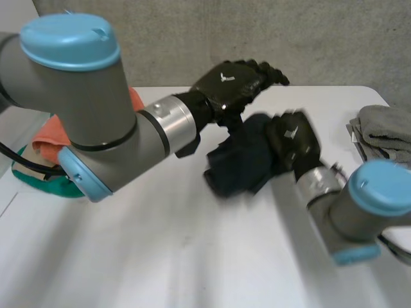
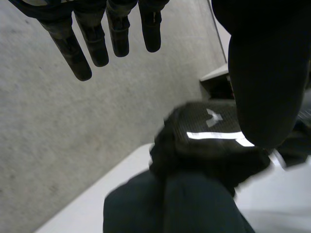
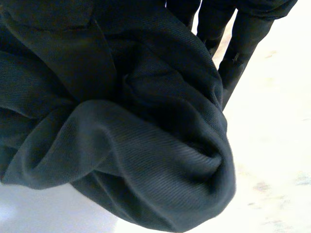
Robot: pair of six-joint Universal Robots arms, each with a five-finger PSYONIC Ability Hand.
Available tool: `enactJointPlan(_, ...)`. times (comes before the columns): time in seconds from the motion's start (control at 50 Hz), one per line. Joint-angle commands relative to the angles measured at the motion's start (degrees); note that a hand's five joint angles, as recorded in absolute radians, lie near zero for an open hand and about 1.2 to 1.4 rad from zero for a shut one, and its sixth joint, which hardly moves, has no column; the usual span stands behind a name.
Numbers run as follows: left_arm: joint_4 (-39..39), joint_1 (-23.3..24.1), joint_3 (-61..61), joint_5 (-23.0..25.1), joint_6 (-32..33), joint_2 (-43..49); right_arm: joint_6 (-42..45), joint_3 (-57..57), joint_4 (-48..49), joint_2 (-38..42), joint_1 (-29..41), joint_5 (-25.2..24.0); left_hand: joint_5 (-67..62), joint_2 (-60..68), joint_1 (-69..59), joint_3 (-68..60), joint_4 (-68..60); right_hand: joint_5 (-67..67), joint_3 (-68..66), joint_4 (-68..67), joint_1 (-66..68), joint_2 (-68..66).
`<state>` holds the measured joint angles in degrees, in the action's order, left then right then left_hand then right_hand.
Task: Fold the laundry.
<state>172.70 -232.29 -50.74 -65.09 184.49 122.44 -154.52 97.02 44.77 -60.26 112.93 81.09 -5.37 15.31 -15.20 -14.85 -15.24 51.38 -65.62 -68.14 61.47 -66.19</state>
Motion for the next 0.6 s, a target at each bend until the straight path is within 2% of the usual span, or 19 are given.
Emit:
enactJointPlan(0.02,1.67,-1.58,-0.06,-0.21,-0.27,-3.87,-7.09,-13.05,-0.29,-1.79,-11.74,-0.93,-3.42,3.48,-3.60,-3.94,-3.55,18.62,-14.38,-11.86,18.53,-13.81)
enactJointPlan(0.16,1.76,-1.23,-1.11,-0.13,-0.27,-4.32,-13.52,-23.09,-0.65,1.62,-21.51,-5.93,-3.42,3.48,-3.60,-3.94,-3.55,18.62,-14.38,-11.86,18.53,-13.81)
enactJointPlan(0.24,1.76,-0.97,-2.52,-0.13,-0.18,-4.40,-15.37,-30.64,-1.78,8.90,-28.71,-10.67,-3.42,3.48,-3.60,-3.94,-3.55,18.62,-14.38,-11.86,18.53,-13.81)
enactJointPlan(0.3,1.76,-0.88,-3.40,-0.04,-0.10,-4.40,-15.46,-33.90,-3.01,13.04,-32.14,-12.26,-3.42,3.48,-3.60,-3.94,-3.55,18.62,-14.38,-11.86,18.53,-13.81)
enactJointPlan(0.4,1.85,-0.79,-4.63,-0.04,0.08,-4.40,-15.81,-40.93,-8.36,23.05,-38.91,-17.79,-3.25,3.31,-3.43,-3.77,-3.38,18.62,-14.38,-11.86,18.53,-13.81)
enactJointPlan(0.5,1.85,-0.79,-5.07,-0.04,0.17,-4.32,-15.72,-44.11,-12.33,29.58,-42.44,-23.86,-3.25,3.31,-3.43,-3.77,-3.38,18.62,-14.38,-11.86,18.53,-13.81)
enactJointPlan(0.6,1.85,-0.79,-5.33,-0.04,0.17,-4.23,-15.81,-43.93,-13.39,30.38,-44.55,-25.54,-3.25,3.31,-3.43,-3.77,-3.38,18.62,-14.38,-11.86,18.53,-13.81)
